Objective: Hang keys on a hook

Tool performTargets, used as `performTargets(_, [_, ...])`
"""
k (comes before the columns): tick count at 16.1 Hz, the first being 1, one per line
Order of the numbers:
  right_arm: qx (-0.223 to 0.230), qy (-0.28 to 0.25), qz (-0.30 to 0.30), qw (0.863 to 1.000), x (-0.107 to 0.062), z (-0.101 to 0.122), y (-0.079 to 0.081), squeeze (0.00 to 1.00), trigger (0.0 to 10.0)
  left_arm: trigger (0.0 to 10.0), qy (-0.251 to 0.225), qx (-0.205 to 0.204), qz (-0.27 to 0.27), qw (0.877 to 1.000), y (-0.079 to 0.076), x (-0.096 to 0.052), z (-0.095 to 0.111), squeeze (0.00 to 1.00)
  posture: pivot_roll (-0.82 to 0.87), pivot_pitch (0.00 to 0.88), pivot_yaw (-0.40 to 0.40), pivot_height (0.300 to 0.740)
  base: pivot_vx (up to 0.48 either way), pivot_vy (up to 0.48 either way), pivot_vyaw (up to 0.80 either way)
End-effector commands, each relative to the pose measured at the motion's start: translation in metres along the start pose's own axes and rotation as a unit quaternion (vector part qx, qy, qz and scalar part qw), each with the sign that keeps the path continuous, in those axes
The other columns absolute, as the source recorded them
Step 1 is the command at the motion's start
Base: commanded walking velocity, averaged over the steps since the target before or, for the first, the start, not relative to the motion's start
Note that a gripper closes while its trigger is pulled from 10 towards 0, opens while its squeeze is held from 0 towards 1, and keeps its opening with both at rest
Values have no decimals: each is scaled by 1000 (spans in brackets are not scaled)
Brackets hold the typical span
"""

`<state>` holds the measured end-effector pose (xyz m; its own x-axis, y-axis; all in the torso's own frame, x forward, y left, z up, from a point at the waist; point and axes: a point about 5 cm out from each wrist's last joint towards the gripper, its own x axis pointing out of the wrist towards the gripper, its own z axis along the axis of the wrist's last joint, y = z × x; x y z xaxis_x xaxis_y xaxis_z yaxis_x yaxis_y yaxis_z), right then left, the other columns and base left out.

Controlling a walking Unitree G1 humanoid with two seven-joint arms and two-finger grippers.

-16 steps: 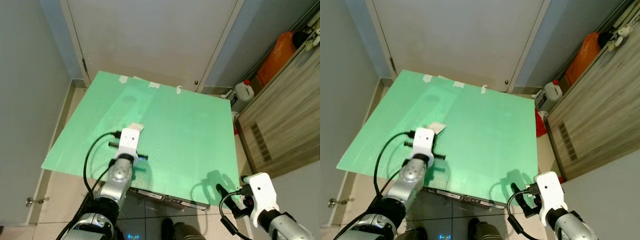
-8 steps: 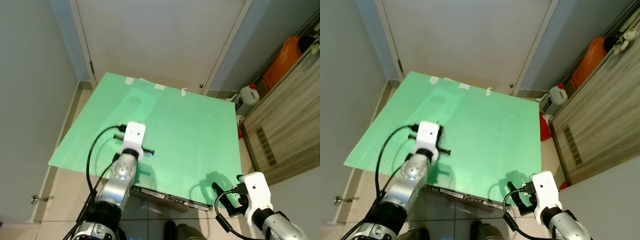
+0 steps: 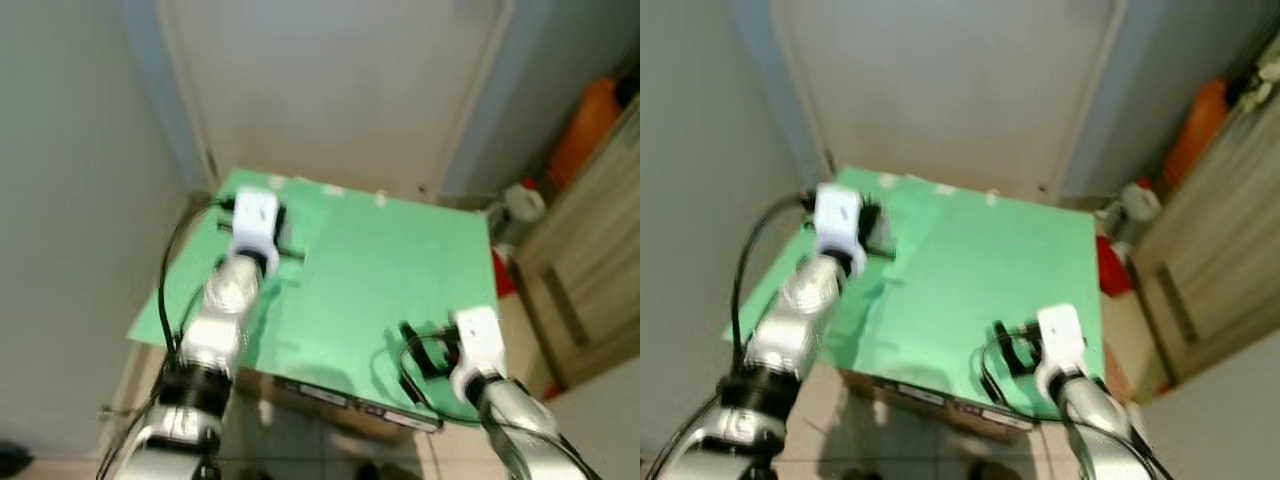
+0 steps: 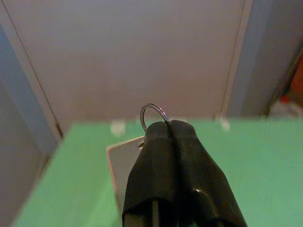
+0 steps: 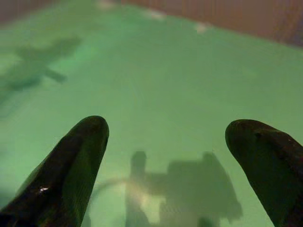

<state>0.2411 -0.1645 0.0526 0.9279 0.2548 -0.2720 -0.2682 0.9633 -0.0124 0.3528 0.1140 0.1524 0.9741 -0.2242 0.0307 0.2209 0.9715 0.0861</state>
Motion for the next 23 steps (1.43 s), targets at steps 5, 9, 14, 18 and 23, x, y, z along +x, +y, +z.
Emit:
performTargets(5, [15, -34, -26, 999, 25, 8, 4, 0, 10000, 0, -61, -4, -39, 997, -7, 9, 45, 0, -49, 0, 64, 740, 0, 0, 0])
performTargets(9, [51, -175, -87, 979, 26, 79, -16, 0, 10000, 0, -61, -26, -33, 997, -5, -10, 34, 0, -74, 0, 75, 740, 0, 0, 0])
performTargets(14, [45, -195, -134, 971, 4, 81, -40, 0, 10000, 0, -41, -3, -17, 999, -5, -32, 15, 0, -73, 0, 79, 740, 0, 0, 0])
performTargets(18, [43, -153, -132, 978, -10, 59, -37, 0, 10000, 0, -20, -23, -12, 999, -6, -54, 3, 0, -74, 0, 63, 740, 0, 0, 0])
performTargets(23, [40, -141, -93, 985, 2, 58, -20, 0, 10000, 0, -20, -26, -2, 999, -7, -52, 4, 0, -64, 0, 48, 740, 0, 0, 0])
